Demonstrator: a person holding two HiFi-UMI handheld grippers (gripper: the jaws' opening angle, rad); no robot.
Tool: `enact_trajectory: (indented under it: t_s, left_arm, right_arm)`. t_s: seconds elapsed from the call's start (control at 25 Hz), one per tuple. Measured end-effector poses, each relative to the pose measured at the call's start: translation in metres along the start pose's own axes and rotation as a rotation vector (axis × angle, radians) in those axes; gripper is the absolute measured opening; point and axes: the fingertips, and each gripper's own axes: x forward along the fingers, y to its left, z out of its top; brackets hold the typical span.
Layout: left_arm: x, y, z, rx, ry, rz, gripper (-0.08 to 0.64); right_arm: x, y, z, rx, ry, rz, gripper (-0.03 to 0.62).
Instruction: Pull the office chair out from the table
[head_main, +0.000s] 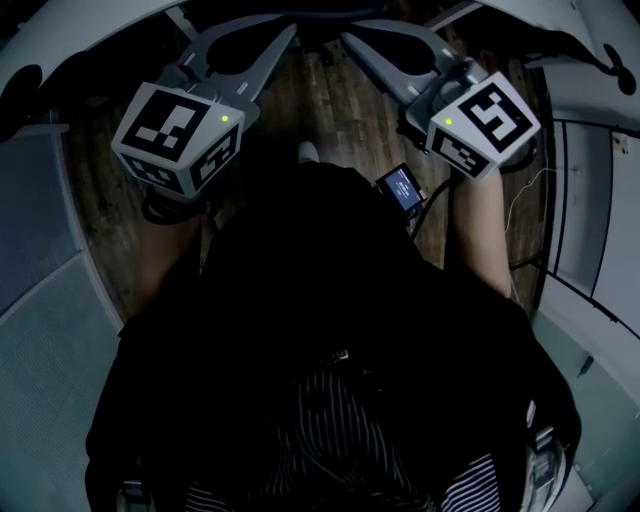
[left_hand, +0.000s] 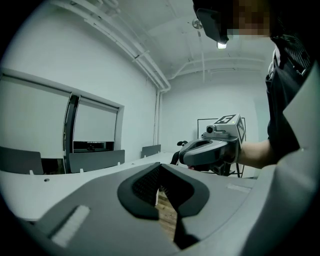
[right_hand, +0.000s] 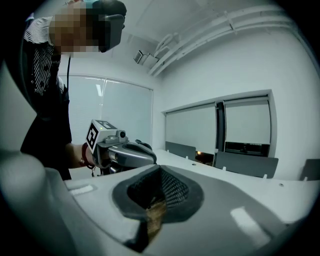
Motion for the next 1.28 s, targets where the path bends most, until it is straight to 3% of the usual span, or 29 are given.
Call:
enact_trajectory:
  t_s: [0.56,1.0,1.28]
  left_arm:
    - [0.107,0.055,0.026,0.048,0.043,0.029,0.002]
    - [0.11,0.129,-0.007,-0.025,0.107,0.091,0.002]
    - [0.118,0.123,-0.013,0.066,0.167,-0.051,0.002]
  right_arm:
    - [0.015,-0.124,0.012,0.004,-0.033,0.085,0.002]
    - [0.071,-0.173,0.0,0.022,-0.011,0.154,0.002]
    - [0.073,-0.19,0.005,0.004,0.01,0.094,0.002]
